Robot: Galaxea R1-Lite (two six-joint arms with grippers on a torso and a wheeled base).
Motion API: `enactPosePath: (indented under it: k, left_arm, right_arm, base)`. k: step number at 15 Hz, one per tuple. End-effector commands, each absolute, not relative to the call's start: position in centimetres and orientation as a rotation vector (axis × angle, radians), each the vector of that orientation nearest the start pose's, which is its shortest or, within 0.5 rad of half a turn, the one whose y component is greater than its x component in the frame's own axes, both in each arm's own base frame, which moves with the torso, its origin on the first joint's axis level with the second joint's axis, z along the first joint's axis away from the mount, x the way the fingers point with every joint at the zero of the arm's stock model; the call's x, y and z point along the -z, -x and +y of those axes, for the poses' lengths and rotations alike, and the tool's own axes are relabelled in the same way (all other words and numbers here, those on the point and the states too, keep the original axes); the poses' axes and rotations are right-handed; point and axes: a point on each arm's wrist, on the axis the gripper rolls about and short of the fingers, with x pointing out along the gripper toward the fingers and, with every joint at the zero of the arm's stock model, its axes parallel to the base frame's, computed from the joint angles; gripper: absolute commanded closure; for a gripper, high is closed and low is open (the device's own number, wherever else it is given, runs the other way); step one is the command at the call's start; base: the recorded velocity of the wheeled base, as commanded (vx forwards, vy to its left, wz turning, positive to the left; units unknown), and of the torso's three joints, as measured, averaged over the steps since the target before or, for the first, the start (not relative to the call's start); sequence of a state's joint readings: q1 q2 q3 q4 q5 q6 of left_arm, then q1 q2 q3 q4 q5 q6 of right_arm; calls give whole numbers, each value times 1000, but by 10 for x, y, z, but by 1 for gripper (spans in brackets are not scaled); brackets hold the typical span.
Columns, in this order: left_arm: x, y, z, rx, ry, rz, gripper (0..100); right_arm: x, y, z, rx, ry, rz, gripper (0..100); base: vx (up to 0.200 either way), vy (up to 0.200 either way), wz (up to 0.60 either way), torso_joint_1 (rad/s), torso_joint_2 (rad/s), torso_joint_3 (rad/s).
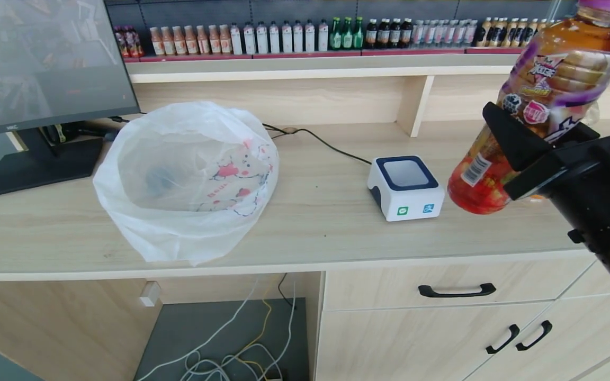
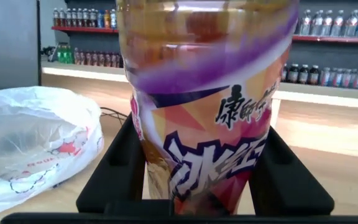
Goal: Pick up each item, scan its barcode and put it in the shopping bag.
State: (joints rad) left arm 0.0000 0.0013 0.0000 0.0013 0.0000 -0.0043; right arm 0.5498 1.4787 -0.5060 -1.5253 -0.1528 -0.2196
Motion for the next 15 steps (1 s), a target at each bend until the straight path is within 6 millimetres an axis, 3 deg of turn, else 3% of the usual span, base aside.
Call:
enactPosePath:
  k: [1, 3, 6, 9, 12, 15]
  left_arm:
    - [-75, 23, 0, 0, 5, 3, 0]
    - [-75, 23, 0, 0, 5, 3, 0]
    - [-75, 23, 0, -2, 5, 3, 0]
    - [-75, 23, 0, 0, 5, 3, 0]
    - [-75, 23, 0, 0, 5, 3, 0]
    - [-75, 23, 0, 0, 5, 3, 0]
  right_arm:
    - [-258, -205, 116, -379, 116, -614, 100]
    - [-256, -215, 121, -526, 339, -699, 100]
    - [-244, -225, 139, -578, 504, -739, 100]
    - [-244, -239, 153, -644, 709, -906, 100]
    - [-246, -241, 152, -649, 807, -980, 100]
    - [-249, -258, 148, -673, 897, -1070, 100]
  base:
    - [0, 0, 0, 0, 0, 0]
    - [0, 0, 0, 0, 0, 0]
    - [0, 0, 0, 0, 0, 0]
    - [0, 0, 0, 0, 0, 0]
    - [0, 0, 0, 0, 0, 0]
    - [0, 0, 0, 0, 0, 0]
